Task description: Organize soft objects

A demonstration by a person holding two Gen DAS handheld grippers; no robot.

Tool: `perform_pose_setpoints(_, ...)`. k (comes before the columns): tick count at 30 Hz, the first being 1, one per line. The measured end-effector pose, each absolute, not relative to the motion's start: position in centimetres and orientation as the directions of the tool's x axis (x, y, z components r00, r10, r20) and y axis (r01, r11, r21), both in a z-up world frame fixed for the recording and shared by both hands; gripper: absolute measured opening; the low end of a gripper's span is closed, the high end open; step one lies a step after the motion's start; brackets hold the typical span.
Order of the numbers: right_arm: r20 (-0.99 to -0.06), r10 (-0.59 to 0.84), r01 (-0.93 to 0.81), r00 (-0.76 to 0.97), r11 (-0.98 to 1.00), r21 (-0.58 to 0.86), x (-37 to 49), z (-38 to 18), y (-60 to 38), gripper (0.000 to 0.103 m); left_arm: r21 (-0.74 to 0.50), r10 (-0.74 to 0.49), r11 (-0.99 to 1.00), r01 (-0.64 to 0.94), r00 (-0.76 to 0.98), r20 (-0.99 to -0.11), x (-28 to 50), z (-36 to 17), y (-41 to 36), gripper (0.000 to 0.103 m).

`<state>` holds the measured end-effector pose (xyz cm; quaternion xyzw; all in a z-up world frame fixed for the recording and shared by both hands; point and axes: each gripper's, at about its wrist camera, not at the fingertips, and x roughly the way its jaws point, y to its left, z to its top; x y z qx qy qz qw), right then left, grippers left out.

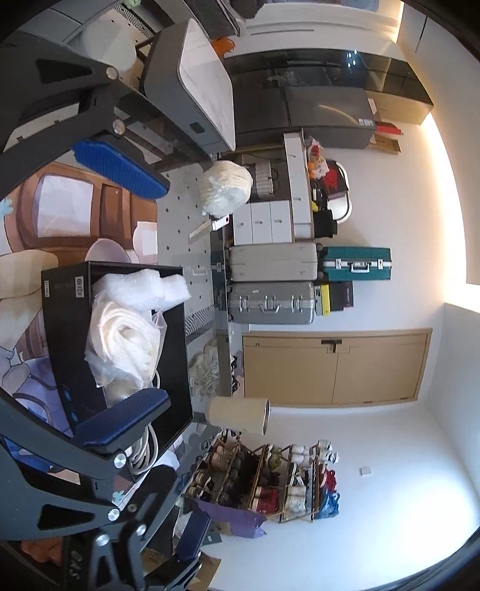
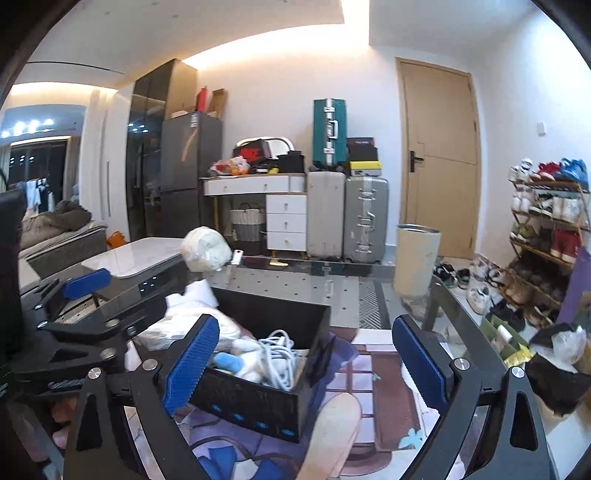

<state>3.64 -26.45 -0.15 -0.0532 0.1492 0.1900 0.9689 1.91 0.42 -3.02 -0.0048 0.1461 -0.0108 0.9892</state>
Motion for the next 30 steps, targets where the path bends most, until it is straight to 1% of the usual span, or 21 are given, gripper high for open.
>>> perform_pose_setpoints(4,-0.315,0.349,-0.381,0.883,0.924,-0.045,3.70,-0.31,-26.50,0.097,0.000,0.022,1.000,-0.023,0.958,-0.286,1.67,-3.14,0.13,0.103)
perform_pose_setpoints(7,-0.314,0.345,-0.376,0.884,0.925,-0.044,3.62,-0.38,-26.52,0.098,0.000,0.009,1.000,-0.009,0.960,-0.281,1.45,-3.12,0.00,0.103)
perform_pose_setpoints(30,-0.309,0.333,-0.366,0.891,0.929,-0.054,3.34,-0.39,-26.75,0.098,-0.006,0.017,1.000,-0.020,0.958,-0.285,1.62,-3.17,0.13,0.103)
